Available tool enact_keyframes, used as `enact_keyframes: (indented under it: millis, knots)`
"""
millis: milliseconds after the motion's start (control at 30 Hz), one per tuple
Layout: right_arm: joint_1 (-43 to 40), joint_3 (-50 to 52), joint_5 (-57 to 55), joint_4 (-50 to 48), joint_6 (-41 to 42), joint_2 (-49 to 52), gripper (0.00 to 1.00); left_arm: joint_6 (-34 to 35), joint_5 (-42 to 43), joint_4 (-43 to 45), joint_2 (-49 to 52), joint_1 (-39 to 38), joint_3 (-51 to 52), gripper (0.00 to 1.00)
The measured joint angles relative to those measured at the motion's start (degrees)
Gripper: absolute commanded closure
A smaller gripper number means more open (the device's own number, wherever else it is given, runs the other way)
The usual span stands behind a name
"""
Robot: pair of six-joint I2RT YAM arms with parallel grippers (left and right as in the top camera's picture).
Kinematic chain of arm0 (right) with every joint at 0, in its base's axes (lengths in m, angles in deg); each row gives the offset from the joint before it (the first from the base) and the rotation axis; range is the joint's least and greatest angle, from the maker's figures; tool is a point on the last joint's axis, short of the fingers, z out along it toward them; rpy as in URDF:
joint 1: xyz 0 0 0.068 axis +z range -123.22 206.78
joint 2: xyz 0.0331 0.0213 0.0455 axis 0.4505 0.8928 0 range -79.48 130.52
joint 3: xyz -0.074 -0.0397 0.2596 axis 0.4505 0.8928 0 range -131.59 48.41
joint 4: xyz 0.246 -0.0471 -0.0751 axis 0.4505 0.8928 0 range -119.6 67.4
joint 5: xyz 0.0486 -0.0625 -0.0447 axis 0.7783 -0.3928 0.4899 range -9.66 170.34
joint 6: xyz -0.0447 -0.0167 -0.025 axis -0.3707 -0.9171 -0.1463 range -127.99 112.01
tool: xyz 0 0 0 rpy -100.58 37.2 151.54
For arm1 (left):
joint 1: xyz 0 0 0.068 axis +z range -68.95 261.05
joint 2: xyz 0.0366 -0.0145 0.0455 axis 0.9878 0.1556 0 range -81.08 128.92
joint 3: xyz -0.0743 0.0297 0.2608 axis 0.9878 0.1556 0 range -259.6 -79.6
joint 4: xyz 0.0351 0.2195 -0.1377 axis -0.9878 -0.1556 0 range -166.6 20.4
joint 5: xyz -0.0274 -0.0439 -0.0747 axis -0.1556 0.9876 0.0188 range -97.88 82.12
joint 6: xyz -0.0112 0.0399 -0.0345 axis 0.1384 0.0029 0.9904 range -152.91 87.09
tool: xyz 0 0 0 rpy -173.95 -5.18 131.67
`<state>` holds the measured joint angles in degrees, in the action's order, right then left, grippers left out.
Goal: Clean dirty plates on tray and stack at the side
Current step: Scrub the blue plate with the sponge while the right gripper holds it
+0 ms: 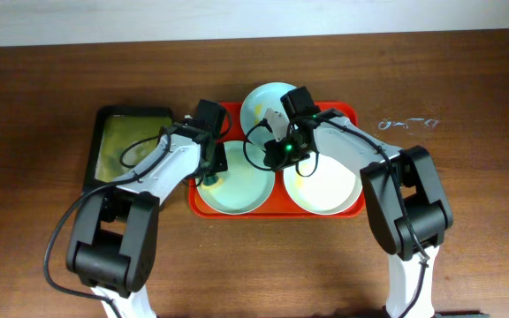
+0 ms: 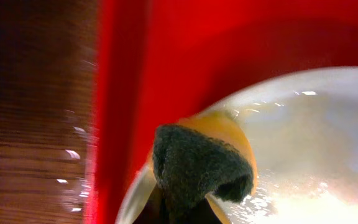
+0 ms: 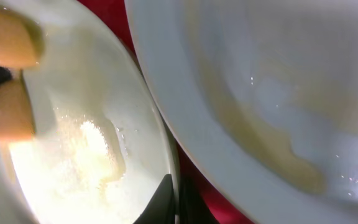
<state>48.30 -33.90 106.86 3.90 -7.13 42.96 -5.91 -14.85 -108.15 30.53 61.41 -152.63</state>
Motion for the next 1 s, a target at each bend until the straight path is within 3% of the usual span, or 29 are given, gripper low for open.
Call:
enact_keyframes:
  millis: [100,267,333,600,833,1000]
  knots:
    - [0.0,0.0,0.15,-0.15,0.2,0.02,0.96,0.0,-1.92,1.05,-1.33,0.0,0.02,1.0]
    - [0.0,0.0,0.17,-0.17,0.2,0.04,0.96,0.02,15.82,8.0,-1.49,0.26,0.17,1.0]
    - [0.0,0.0,0.2,-0.17,0.17,0.04,0.96,0.0,16.83,8.0,-1.49,0.24,0.48,1.0]
    - [0.0,0.02,0.17,-0.2,0.13,0.04,0.96,0.02,11.37,10.99,-2.95,0.22,7.65,1.0]
    - [0.17,0.02,1.03,-0.61,0.24,0.28,0.96,-6.08,-3.65,8.2,-3.78,-0.66,8.13,1.0]
    - [0.22,0.02,1.27,-0.5,0.37,0.33,0.96,-7.02,-4.46,8.92,-16.5,0.33,9.66,1.0]
